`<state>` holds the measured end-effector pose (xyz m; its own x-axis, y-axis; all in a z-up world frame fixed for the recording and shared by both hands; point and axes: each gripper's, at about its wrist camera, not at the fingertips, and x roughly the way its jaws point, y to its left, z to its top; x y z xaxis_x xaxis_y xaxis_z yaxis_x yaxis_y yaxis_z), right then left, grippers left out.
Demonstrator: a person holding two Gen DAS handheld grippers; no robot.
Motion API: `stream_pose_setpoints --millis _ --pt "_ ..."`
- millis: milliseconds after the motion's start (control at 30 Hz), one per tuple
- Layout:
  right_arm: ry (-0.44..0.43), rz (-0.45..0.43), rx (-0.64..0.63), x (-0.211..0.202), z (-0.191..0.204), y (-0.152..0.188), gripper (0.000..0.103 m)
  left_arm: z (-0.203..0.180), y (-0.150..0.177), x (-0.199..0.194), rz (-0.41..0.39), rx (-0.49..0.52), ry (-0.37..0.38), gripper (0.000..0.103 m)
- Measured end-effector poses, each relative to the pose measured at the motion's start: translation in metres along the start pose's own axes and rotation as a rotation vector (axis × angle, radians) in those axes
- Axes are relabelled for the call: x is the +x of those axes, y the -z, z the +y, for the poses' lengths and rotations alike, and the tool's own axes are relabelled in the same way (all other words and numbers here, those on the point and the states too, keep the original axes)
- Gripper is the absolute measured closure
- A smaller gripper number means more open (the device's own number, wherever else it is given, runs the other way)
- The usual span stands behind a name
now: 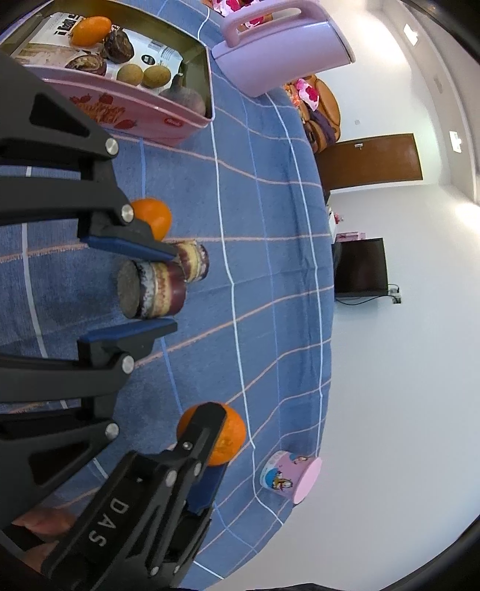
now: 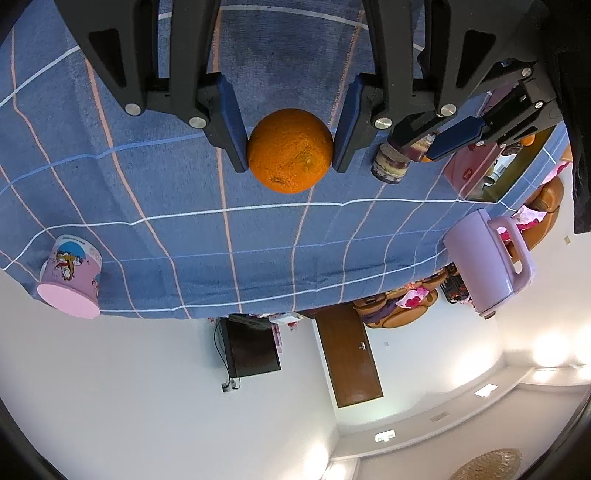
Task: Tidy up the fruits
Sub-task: 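Grasp the layered jar with the left tool while the right tool lifts the large orange, then lift the jar with the left tool while the right tool holds the large orange up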
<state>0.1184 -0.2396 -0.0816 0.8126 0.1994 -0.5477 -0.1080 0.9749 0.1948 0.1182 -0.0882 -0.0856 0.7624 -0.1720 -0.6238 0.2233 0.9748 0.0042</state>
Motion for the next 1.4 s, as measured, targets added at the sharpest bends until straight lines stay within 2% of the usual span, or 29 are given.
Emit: stream_pose_setpoints --millis 233,1400 --pt "-0.008 -0.032 -0.017 -0.006 0.004 0.001 0.055 0.0 0.0 -0.009 -0.047 0.001 -0.012 0.069" --pt "0.009 -0.179 -0.081 -0.033 0.015 0.005 0.055 0.005 0.005 -0.035 -0.188 -0.024 -0.055 0.069"
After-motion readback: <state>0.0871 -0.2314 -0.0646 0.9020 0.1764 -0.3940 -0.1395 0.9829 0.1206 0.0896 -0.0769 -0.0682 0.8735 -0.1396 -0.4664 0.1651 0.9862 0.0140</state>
